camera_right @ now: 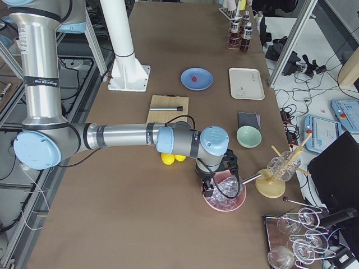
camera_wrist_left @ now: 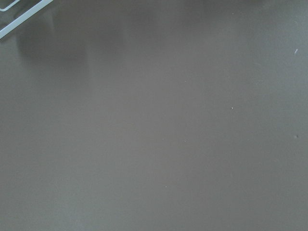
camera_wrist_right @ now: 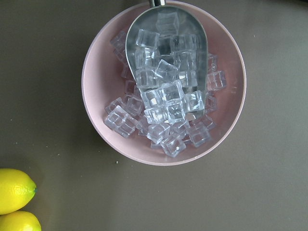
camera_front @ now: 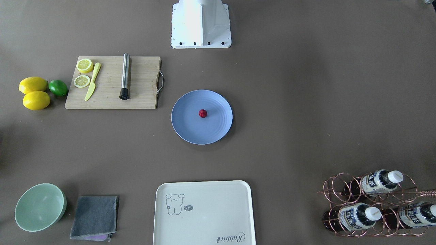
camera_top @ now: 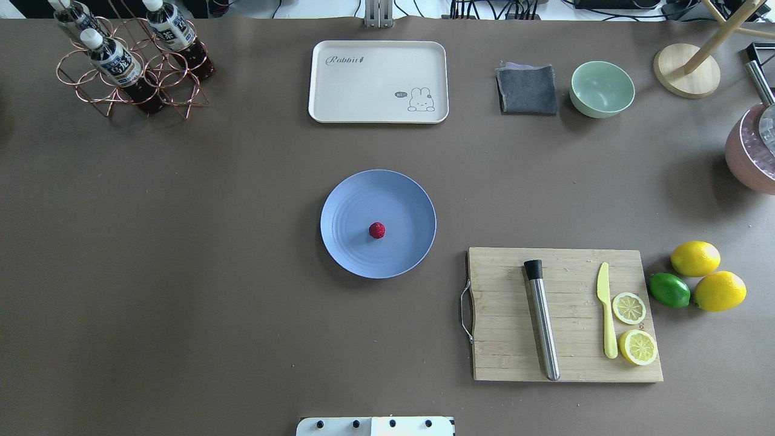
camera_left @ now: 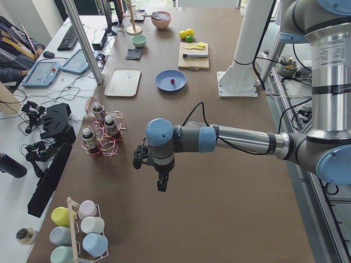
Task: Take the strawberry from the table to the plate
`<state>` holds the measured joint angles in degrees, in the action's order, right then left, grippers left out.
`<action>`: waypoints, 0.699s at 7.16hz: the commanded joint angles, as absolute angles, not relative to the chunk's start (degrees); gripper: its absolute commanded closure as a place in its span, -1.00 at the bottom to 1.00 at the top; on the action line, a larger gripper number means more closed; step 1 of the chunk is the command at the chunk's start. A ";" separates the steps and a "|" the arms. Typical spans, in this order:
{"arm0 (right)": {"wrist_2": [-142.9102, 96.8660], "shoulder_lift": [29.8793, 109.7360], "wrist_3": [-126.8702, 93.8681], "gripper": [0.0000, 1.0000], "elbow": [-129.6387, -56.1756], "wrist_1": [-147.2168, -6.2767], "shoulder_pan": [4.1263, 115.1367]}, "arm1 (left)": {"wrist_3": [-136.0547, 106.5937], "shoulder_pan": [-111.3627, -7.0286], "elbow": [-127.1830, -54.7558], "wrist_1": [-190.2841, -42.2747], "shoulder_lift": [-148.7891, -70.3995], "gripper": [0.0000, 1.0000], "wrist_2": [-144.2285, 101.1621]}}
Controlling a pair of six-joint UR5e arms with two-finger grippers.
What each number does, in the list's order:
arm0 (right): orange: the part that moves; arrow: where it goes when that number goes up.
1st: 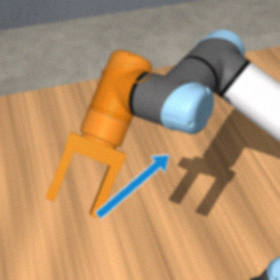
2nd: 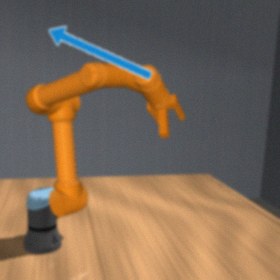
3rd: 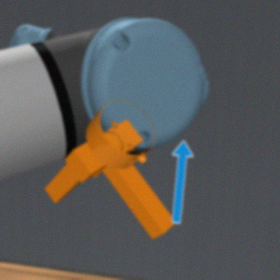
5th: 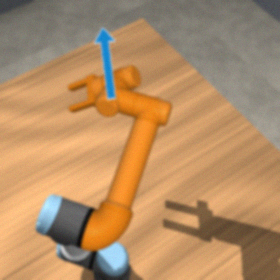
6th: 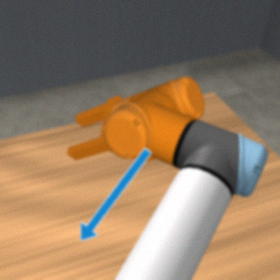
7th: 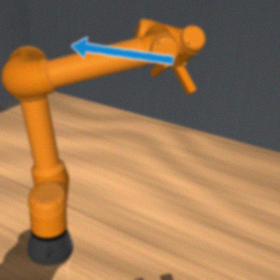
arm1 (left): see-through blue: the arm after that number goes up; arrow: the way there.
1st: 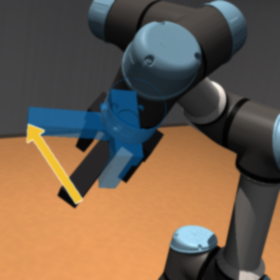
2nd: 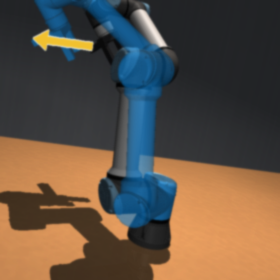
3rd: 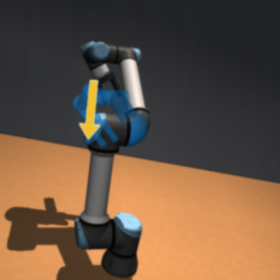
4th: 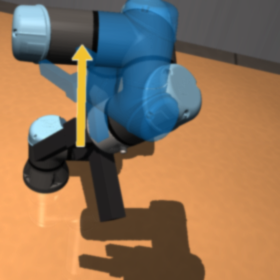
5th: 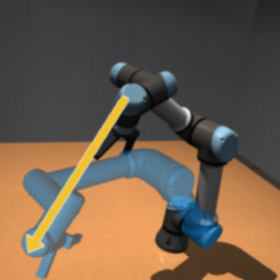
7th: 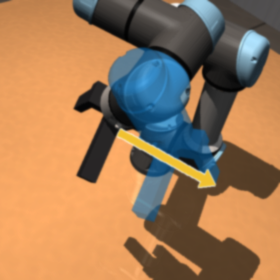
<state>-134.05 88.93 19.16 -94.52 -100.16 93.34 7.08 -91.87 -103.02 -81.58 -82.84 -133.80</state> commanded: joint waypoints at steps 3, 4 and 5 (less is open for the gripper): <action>-133.24 88.86 18.20 -1.00 -93.61 -100.28 92.99 | 7.38 -99.30 -103.43 -82.34 -80.27 -0.94 -134.21; -133.24 89.12 17.85 -1.00 -93.17 -100.46 92.81 | 7.21 -99.49 -103.19 -82.61 -79.98 -0.94 -134.73; -133.68 89.38 18.02 -1.00 -91.34 -100.20 92.81 | 7.21 -99.58 -103.79 -82.62 -79.55 -0.94 -134.82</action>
